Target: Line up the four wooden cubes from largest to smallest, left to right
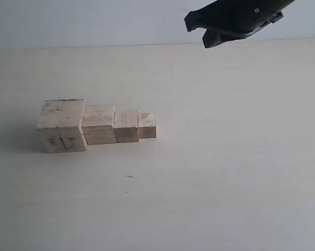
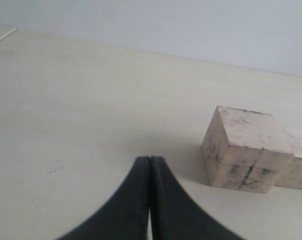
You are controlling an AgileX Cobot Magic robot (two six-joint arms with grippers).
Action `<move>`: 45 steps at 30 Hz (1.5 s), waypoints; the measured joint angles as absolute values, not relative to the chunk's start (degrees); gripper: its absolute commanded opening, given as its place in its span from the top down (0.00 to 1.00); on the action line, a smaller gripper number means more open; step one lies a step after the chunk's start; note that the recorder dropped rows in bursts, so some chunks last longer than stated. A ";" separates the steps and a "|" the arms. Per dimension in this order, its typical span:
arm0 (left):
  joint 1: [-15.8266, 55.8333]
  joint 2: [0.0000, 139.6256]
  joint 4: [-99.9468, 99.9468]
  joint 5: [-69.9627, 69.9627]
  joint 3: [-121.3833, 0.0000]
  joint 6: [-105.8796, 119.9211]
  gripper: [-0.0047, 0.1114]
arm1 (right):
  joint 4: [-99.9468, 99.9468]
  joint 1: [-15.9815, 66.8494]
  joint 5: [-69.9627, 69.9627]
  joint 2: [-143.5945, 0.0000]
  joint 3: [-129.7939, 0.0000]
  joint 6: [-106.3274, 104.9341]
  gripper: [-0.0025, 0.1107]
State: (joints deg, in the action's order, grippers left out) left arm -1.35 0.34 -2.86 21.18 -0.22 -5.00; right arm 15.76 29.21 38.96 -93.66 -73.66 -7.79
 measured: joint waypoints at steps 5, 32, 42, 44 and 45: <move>-1.35 0.34 -2.86 21.18 -0.22 -5.00 0.96 | 17.93 29.21 32.15 -82.48 -64.38 -2.65 0.98; -1.35 0.34 -2.86 21.18 -0.22 -5.00 0.96 | -35.35 27.94 45.45 -59.50 -58.88 41.05 0.98; -1.35 0.34 -2.86 21.18 -0.22 -5.00 0.96 | -34.80 4.63 16.08 -37.45 -32.10 41.86 0.98; -1.35 0.34 -2.86 21.18 -0.22 -5.00 0.96 | -34.55 2.40 12.74 -31.89 -25.45 41.86 0.98; -1.35 0.34 -2.86 21.18 -0.22 -5.00 0.96 | -34.57 1.62 11.82 -28.04 -22.54 41.97 0.98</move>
